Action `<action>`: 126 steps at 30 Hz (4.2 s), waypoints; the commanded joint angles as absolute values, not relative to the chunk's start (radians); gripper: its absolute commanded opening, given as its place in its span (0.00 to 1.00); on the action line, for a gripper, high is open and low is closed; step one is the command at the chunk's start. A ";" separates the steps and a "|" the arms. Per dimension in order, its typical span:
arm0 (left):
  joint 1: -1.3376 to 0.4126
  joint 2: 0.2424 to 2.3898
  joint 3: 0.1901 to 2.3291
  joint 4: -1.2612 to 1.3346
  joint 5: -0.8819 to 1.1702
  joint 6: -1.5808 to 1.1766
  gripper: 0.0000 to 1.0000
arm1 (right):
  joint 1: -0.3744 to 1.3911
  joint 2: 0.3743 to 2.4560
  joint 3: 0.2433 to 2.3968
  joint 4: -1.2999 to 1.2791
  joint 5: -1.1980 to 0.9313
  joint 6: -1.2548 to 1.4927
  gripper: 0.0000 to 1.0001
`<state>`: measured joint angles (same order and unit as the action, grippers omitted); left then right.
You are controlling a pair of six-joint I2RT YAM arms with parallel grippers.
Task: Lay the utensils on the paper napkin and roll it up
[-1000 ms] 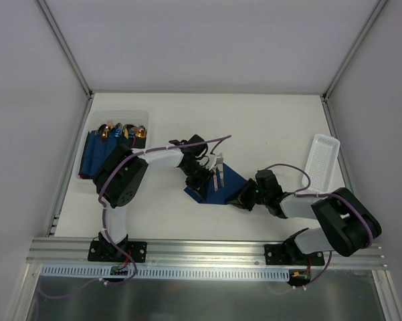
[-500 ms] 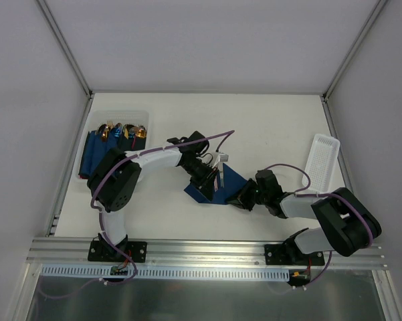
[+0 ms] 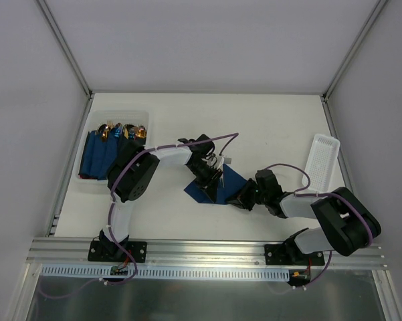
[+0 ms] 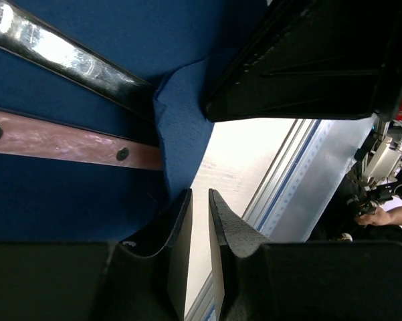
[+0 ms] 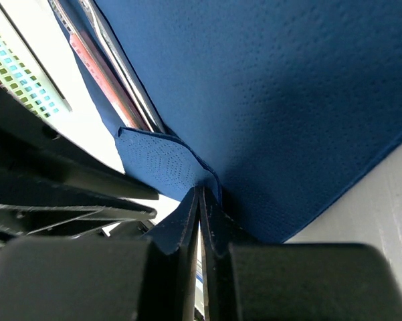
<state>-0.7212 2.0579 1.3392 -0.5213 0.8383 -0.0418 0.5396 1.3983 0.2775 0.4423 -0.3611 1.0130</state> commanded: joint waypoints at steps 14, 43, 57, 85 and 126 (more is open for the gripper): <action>-0.695 2.103 1.318 -0.538 0.822 -0.051 0.15 | 0.542 1.420 0.278 0.373 -0.302 0.991 0.05; -0.650 1.939 1.270 -0.542 0.903 -0.052 0.16 | 0.535 1.422 0.296 0.361 -0.311 0.974 0.04; -0.690 2.020 1.315 -0.514 0.913 -0.077 0.16 | 0.537 1.404 0.310 0.331 -0.308 0.953 0.05; -0.647 2.134 1.302 -0.508 0.836 -0.135 0.08 | 0.515 1.379 0.338 0.287 -0.321 0.888 0.14; -0.638 2.131 1.322 -0.508 0.827 -0.146 0.08 | 0.477 1.119 0.514 -0.167 -0.311 0.598 0.08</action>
